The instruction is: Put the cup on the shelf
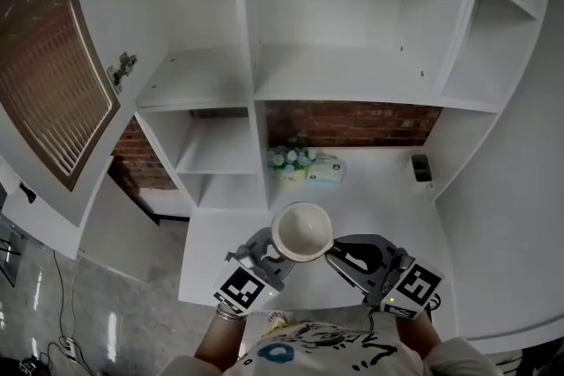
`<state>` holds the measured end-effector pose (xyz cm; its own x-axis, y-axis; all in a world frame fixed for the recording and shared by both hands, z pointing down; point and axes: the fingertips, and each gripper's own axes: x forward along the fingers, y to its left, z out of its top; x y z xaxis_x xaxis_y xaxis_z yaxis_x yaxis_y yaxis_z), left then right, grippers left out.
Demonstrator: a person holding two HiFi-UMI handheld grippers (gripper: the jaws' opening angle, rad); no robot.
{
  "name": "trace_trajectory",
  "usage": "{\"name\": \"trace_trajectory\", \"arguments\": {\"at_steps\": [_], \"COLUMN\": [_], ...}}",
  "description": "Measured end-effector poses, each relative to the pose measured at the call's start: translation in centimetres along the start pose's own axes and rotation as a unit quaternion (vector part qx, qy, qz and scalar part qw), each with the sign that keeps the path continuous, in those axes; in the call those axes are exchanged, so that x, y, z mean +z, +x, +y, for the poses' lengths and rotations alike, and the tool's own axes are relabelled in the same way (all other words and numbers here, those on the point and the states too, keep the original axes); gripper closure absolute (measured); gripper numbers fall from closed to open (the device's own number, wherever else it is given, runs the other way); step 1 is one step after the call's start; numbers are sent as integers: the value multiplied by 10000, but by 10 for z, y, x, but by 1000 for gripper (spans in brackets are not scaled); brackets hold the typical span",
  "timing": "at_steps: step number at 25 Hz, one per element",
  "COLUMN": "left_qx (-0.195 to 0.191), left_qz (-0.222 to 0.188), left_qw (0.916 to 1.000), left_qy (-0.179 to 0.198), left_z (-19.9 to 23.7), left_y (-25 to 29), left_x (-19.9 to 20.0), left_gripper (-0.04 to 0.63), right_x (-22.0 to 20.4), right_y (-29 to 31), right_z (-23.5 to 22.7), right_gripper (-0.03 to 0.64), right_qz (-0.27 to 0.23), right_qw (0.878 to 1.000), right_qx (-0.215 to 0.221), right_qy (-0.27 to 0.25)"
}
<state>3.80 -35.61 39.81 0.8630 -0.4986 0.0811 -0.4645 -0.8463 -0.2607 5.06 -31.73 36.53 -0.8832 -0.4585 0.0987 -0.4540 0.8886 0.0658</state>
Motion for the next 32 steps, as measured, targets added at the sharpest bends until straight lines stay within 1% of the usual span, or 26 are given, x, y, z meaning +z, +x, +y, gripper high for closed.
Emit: {"name": "trace_trajectory", "arguments": {"at_steps": [4, 7, 9, 14, 18, 21, 24, 32], "left_qx": [-106, -219, -217, -183, -177, -77, 67, 683], "left_qz": [-32, -81, -144, -271, -324, -417, -485, -489], "left_qw": [9999, 9997, 9996, 9986, 9974, 9965, 9960, 9941], "left_qy": [125, 80, 102, 415, 616, 718, 745, 684], "left_z": [25, 40, 50, 68, 80, 89, 97, 124], "left_y": [3, 8, 10, 12, 11, 12, 15, 35], "left_x": [2, 3, 5, 15, 22, 31, 40, 68], "left_gripper": [578, 578, 578, 578, 578, 578, 578, 578], "right_x": [7, 13, 17, 29, 38, 48, 58, 85], "right_y": [16, 25, 31, 40, 47, 49, 50, 46], "right_z": [-16, -27, -33, -43, -49, -55, -63, -96], "right_gripper": [555, 555, 555, 555, 555, 555, 555, 555], "right_qz": [-20, -67, -148, -390, -531, -594, -653, -913], "right_qw": [9999, 9996, 9992, 9977, 9970, 9966, 9962, 9942], "right_qx": [-113, -271, -362, -541, -558, -542, -524, -521], "right_qy": [-70, -76, -85, -98, -65, -188, -239, -204]}}
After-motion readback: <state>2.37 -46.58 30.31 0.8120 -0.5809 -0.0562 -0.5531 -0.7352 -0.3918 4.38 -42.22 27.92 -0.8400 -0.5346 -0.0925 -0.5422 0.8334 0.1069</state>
